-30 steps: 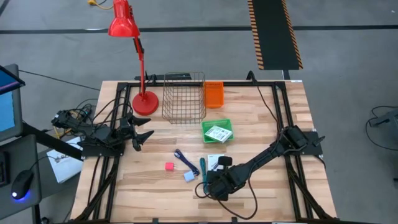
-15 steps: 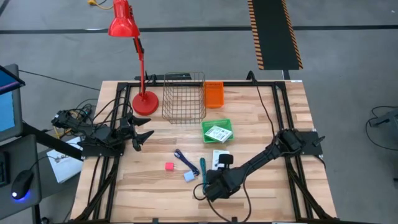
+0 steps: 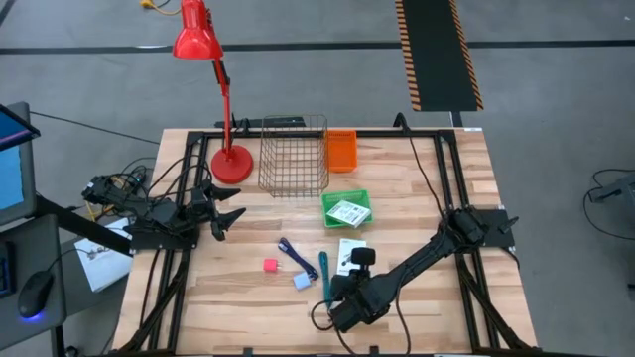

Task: Pick and place items into bin
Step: Put the card reader box into the green bin

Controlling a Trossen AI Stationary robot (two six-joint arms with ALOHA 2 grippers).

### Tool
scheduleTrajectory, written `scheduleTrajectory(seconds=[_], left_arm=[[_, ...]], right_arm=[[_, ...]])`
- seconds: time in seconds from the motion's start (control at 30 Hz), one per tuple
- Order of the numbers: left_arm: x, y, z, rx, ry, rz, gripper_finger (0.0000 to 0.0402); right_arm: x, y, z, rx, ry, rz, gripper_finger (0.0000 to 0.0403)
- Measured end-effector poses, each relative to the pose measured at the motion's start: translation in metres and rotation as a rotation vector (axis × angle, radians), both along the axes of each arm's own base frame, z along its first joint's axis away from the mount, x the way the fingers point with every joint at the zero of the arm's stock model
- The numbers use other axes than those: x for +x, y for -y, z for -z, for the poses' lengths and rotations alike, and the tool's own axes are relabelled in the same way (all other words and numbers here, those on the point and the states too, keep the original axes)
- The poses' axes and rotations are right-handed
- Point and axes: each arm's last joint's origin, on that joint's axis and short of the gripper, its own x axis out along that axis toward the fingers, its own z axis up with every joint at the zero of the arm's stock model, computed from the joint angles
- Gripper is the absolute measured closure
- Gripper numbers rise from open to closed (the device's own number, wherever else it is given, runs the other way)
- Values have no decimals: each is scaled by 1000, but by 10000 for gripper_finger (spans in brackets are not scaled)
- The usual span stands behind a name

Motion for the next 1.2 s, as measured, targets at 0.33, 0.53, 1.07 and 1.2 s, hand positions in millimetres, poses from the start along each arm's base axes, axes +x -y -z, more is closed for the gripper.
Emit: scheduleTrajectory(seconds=[0.33, 0.53, 1.07, 1.2], left_arm=[[0, 0, 0, 0, 0, 0, 88], [0, 0, 0, 0, 0, 0, 88], [0, 0, 0, 0, 0, -1, 88], [0, 0, 0, 0, 0, 0, 88]], right_arm=[[6, 9, 3, -1, 68, 107, 402], [11, 16, 10, 24, 113, 184, 403], [-3, -18, -6, 107, 479, 643, 403], [-6, -29, -12, 154, 585, 741, 403]])
